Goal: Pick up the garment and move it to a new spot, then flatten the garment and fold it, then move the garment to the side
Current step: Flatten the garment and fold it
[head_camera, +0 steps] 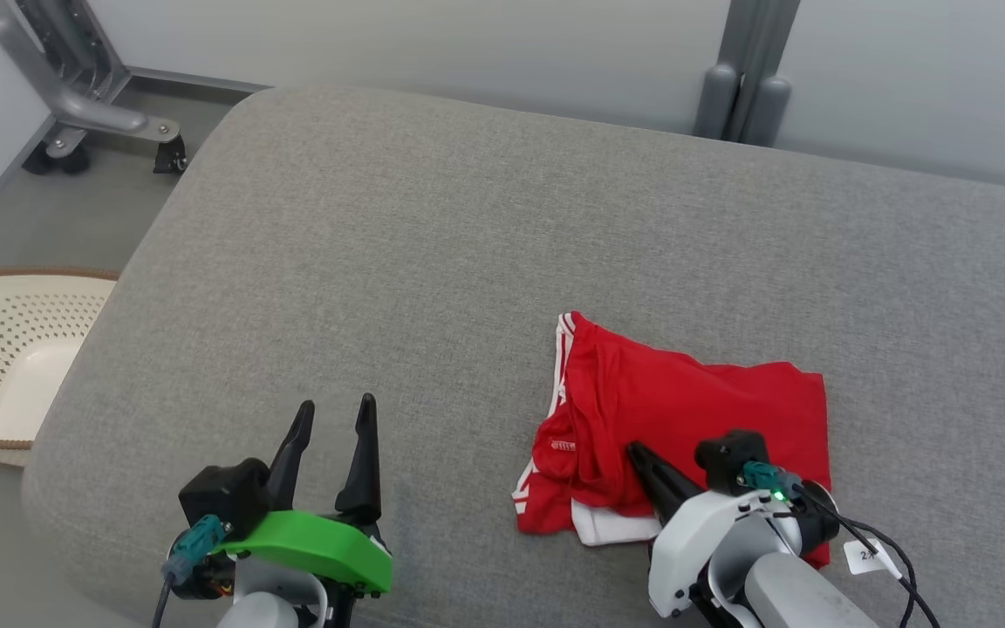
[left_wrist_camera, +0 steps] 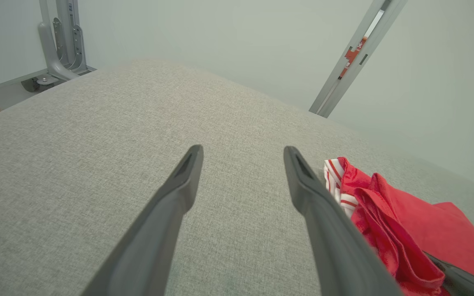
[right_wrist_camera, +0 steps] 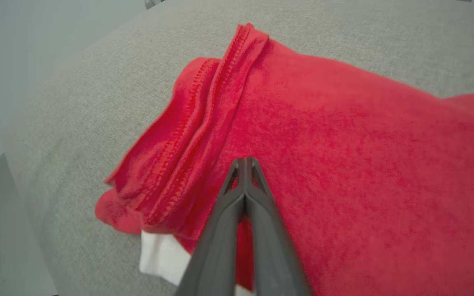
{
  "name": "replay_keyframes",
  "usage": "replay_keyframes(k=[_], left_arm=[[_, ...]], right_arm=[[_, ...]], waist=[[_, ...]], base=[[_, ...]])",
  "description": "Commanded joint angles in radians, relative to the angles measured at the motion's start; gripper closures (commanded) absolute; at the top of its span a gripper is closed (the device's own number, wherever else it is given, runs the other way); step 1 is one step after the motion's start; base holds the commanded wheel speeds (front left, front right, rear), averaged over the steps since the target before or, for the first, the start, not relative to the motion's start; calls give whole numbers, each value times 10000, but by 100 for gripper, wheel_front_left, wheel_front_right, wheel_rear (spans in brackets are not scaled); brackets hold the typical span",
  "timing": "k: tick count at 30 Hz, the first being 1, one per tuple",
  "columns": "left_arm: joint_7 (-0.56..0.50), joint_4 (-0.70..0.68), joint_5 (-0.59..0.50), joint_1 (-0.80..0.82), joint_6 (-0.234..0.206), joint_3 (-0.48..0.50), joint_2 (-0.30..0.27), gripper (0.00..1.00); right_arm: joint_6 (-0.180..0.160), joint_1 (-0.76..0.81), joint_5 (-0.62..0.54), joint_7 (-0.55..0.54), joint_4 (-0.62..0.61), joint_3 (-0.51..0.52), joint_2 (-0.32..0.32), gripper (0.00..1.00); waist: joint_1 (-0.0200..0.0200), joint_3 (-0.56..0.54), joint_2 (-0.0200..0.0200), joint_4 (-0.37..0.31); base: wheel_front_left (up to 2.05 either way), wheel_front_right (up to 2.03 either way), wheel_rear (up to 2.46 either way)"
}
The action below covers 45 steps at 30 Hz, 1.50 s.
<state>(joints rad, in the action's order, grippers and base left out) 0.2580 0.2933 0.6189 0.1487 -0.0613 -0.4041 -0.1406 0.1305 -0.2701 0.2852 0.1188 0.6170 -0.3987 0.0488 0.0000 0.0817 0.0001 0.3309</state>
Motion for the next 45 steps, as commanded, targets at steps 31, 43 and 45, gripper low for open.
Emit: replay_keyframes(k=[31, 43, 45], left_arm=[[72, 121, -509, -49, 358, 553, 393, 0], [71, -30, -737, -63, 433, 697, 456, 0], [71, -49, -829, -36, 433, 765, 488, 0]], right_arm=[[3, -1763, 1006, 1235, 1102, -1572, 34, 100], [3, -693, -75, 1462, -505, 1628, 40, 83], [3, -263, -372, 1464, -1100, 2214, 29, 56]], waist=[[0, 190, -1, 176], [0, -389, -1, -605], [0, -485, -1, -822]], base=[[0, 0, 0], [0, 0, 0], [0, 0, 0]])
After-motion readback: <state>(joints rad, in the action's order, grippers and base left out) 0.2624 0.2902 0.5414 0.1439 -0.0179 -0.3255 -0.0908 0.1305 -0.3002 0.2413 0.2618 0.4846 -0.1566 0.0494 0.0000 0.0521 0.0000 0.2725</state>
